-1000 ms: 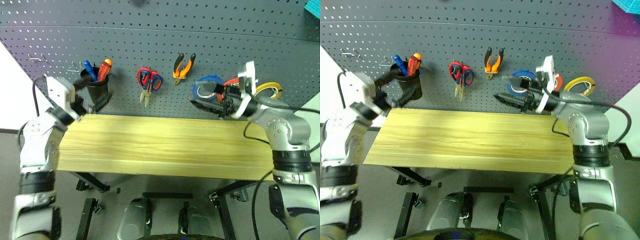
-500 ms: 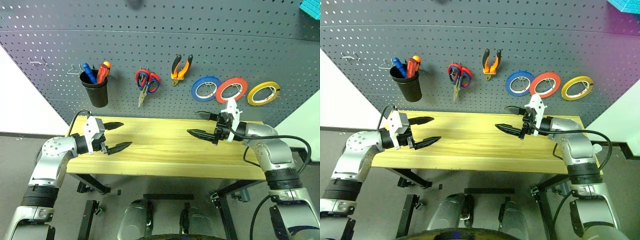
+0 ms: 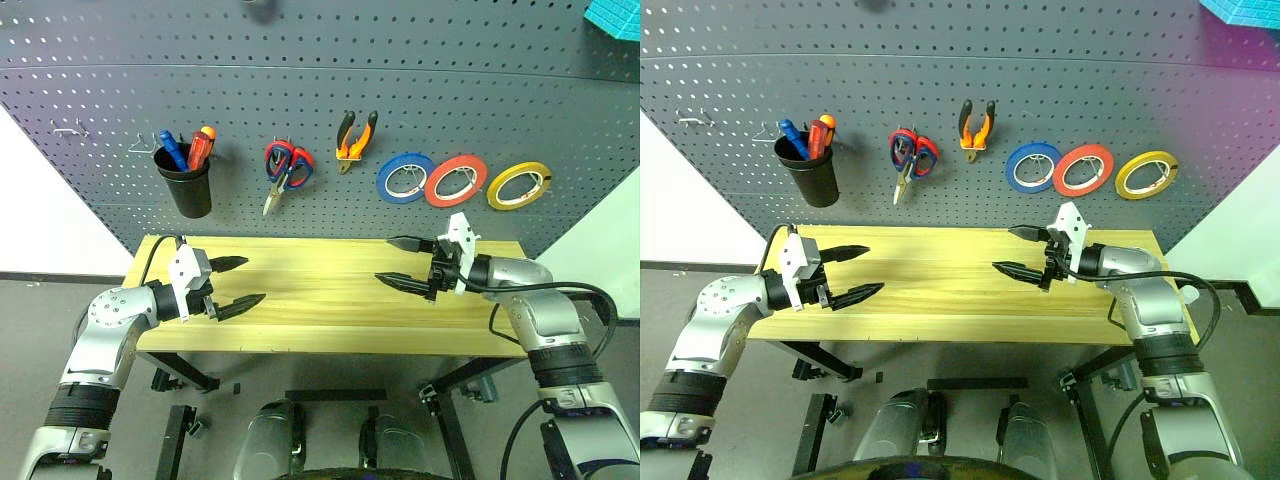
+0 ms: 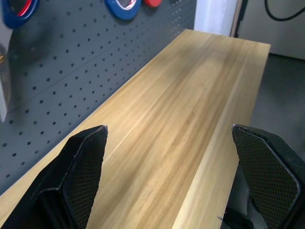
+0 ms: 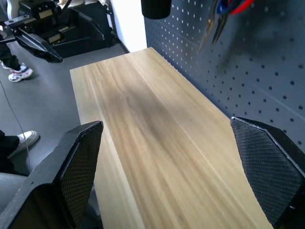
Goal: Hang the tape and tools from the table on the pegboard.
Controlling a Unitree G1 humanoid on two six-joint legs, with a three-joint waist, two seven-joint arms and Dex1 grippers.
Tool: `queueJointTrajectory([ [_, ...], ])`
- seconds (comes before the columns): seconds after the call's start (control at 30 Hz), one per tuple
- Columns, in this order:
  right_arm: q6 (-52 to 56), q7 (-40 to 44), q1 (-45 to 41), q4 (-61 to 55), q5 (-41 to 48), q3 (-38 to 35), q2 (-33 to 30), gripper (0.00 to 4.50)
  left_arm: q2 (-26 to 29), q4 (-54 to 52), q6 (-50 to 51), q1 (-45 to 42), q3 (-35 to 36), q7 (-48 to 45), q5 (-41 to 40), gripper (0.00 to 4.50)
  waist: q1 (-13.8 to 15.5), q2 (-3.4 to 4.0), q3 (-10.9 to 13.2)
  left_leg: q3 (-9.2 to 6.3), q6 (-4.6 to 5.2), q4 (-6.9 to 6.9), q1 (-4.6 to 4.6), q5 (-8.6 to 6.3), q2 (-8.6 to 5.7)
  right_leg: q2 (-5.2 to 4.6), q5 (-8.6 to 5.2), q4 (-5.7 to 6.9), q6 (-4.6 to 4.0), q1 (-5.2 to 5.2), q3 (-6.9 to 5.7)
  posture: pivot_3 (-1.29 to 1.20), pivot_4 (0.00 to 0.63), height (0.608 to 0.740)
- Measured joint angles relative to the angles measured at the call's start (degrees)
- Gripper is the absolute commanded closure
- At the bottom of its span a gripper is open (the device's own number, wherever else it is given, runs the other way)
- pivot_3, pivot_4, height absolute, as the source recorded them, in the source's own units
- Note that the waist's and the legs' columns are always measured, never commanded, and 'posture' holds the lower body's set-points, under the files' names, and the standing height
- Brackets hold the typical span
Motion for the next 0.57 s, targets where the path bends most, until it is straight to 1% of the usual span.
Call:
queueJointTrajectory([
  [0.33, -0.09, 0.16, -0.44, 1.31, -0.93, 0.01, 0.01, 0.0, 0.0, 0.35, -0.61, 0.43, 0.33, 0.55, 0.12, 0.16, 0.09, 0.01, -0.01, 0.0, 0.01, 0.0, 0.0, 0.0, -0.01, -0.01, 0.0, 0.0, 0.0, 0.0, 0.0, 0.2, 0.057, 0.74],
  [0.57, -0.22, 0.29, -0.99, 1.8, -1.17, 0.01, 0.03, 0.0, 0.01, 2.79, -2.51, 0.6, 1.28, -0.13, 0.27, 0.16, 0.14, 0.01, -0.01, -0.01, 0.01, 0.0, 0.0, -0.01, -0.01, -0.02, -0.01, -0.01, -0.01, -0.06, 0.0, 0.2, 0.065, 0.74],
])
